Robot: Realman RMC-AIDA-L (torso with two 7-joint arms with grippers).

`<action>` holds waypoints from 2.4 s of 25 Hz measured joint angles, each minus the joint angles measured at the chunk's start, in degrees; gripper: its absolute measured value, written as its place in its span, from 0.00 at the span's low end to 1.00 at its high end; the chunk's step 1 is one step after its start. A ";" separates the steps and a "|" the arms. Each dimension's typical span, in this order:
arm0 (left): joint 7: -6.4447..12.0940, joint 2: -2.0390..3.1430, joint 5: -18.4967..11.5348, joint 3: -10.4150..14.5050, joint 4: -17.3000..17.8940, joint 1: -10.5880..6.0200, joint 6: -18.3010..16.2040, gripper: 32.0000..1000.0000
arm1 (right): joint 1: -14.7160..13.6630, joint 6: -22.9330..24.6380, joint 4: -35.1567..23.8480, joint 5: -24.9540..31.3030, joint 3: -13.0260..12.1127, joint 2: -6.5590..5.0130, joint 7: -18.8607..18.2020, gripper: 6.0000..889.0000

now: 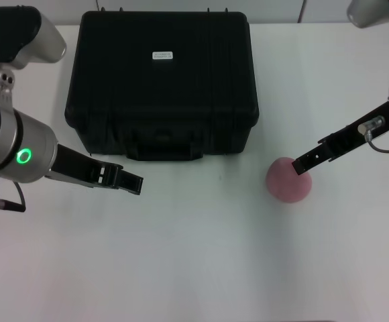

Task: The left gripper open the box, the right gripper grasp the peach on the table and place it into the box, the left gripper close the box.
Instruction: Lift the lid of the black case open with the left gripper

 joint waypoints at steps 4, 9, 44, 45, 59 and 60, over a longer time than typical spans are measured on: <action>-0.05 0.00 0.05 0.00 0.00 -0.52 -0.03 0.85 | 0.00 0.00 0.05 0.00 0.00 0.00 0.00 0.92; -0.07 0.00 0.06 0.00 -0.17 -1.07 -0.20 0.85 | 0.01 0.00 0.06 -0.01 0.00 0.00 0.00 0.92; -4.74 0.04 8.22 -2.58 -8.01 -9.43 5.90 0.85 | 0.42 0.00 0.61 -0.18 0.00 -0.16 -0.18 0.92; -4.74 0.04 8.24 -2.57 -8.66 -9.69 6.24 0.85 | 0.44 0.00 0.61 -0.17 0.00 -0.17 -0.18 0.92; -4.74 -0.09 9.48 -2.11 -14.05 -11.48 8.21 0.84 | 0.62 -0.18 0.63 -0.02 0.00 -0.18 -0.18 0.92; -4.74 -0.09 9.51 -2.11 -14.10 -11.48 8.22 0.83 | 0.62 -0.18 0.63 -0.01 0.00 -0.18 -0.18 0.92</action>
